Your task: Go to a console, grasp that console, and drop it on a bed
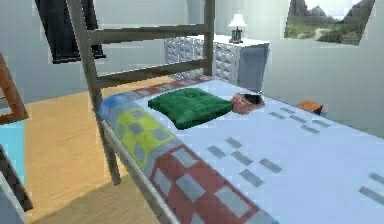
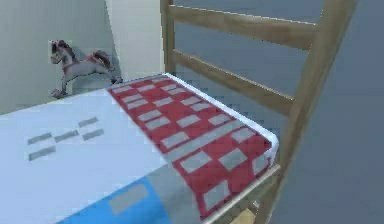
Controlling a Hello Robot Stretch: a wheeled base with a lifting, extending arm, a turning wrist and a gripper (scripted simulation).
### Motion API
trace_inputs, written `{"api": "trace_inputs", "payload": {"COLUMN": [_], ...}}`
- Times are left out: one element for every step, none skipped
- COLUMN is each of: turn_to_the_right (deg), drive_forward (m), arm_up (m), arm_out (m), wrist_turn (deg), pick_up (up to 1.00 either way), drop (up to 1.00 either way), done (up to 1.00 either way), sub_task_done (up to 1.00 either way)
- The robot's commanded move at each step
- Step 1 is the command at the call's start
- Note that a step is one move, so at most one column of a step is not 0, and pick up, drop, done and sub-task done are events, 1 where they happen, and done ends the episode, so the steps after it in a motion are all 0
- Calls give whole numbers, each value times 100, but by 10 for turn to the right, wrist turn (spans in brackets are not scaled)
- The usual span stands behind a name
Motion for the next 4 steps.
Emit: {"api": "trace_inputs", "payload": {"turn_to_the_right": [-390, 0, -30, 0], "drive_forward": [0, 100, 0, 95], "arm_up": [0, 0, 0, 0], "arm_out": [0, 0, 0, 0], "wrist_turn": [0, 0, 0, 0], "pick_up": [0, 0, 0, 0], "drop": [0, 0, 0, 0], "done": [0, 0, 0, 0], "sub_task_done": [0, 0, 0, 0]}}
